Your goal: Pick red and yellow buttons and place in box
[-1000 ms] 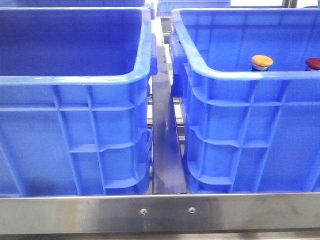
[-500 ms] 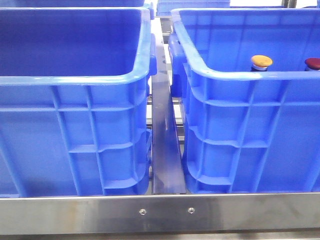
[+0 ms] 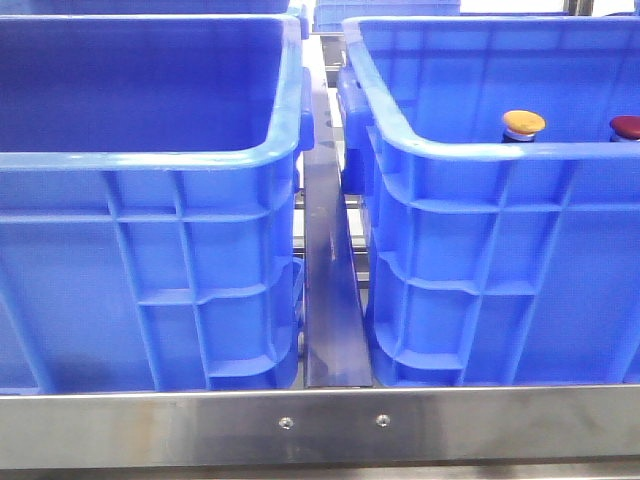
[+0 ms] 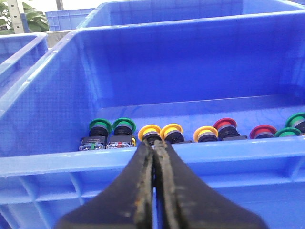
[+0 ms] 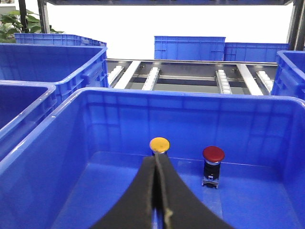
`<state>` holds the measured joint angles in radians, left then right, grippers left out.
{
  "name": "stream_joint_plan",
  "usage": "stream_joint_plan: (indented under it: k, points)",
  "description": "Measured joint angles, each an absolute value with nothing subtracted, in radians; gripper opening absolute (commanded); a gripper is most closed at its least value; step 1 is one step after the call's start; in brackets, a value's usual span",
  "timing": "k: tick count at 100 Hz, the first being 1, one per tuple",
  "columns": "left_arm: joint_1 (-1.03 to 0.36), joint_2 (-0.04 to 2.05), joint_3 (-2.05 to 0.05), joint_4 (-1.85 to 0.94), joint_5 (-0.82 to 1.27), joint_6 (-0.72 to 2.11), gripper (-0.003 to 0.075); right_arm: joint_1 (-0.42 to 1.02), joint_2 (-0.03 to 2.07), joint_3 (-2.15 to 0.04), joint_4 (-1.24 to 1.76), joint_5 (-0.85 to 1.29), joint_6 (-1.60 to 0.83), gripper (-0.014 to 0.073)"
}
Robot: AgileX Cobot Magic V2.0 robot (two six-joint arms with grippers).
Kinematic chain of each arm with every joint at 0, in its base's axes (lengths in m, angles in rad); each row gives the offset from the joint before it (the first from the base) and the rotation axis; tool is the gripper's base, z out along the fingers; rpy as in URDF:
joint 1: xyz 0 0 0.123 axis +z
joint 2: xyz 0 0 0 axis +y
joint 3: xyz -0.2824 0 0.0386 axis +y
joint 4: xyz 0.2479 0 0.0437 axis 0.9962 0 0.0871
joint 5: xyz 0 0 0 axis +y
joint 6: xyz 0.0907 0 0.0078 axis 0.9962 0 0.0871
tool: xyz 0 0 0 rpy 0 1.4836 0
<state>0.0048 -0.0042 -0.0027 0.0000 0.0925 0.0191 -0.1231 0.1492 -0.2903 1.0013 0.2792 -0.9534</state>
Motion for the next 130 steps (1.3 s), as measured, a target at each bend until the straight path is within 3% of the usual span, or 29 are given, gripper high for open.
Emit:
stream_joint_plan:
  k: [47, 77, 89, 115, 130]
  points:
    - [0.005, -0.004, -0.003, 0.0, 0.092, 0.015, -0.0019, -0.121, 0.149, -0.29, 1.001, 0.281, -0.953, -0.0069]
    - [0.005, -0.004, -0.003, 0.0, 0.092, 0.015, -0.0019, -0.041, 0.149, -0.288, 0.945, 0.245, -0.927, -0.0069]
    - [0.005, -0.004, -0.003, 0.0, 0.092, 0.015, -0.0019, -0.037, 0.149, -0.268, 0.733, 0.144, -0.73, -0.0069]
    - [0.005, -0.004, -0.003, 0.0, 0.092, 0.015, -0.0019, -0.029, 0.141, -0.104, 0.038, -0.039, -0.008, -0.0069]
    - [0.005, -0.004, -0.003, 0.0, 0.092, 0.015, -0.0019, -0.029, 0.08, 0.012, -0.12, -0.105, 0.135, -0.0069]
